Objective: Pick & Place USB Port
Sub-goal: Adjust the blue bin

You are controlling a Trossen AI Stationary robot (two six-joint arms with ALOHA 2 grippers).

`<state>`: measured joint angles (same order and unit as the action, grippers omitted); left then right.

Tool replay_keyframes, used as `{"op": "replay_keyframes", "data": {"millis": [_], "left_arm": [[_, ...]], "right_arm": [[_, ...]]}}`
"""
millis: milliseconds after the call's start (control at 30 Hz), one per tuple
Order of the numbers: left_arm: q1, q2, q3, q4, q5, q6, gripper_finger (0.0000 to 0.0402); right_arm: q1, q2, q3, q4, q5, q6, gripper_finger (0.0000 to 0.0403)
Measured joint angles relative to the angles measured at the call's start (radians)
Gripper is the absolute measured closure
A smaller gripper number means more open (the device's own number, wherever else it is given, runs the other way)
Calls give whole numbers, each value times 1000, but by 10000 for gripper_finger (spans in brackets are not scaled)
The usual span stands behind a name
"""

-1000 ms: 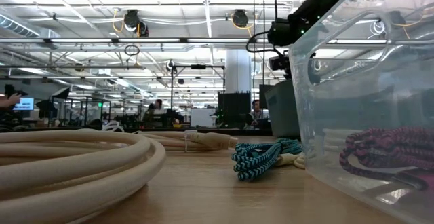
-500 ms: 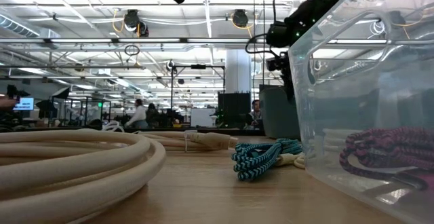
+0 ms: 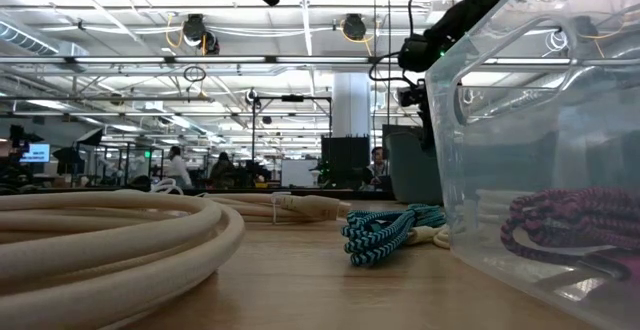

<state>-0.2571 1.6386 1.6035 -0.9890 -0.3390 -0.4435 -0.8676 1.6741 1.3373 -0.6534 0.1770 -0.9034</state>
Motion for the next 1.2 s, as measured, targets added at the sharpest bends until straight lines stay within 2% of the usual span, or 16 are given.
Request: {"op": "replay_keyframes", "data": {"millis": [833,900,1000,1200], "left_arm": [[59,0,0,60,50,22,355],[61,0,0,60,51,22,355],[60,0,0,60,51,22,355],[60,0,0,60,52,23,355]], "right_arm": [[-21,8,1,44,-71,-53,403],[-21,8,1,52,-56,-36,403],[-20,10,0,70,21,-2,397],[-21,10,0,87,62,28,348]]}}
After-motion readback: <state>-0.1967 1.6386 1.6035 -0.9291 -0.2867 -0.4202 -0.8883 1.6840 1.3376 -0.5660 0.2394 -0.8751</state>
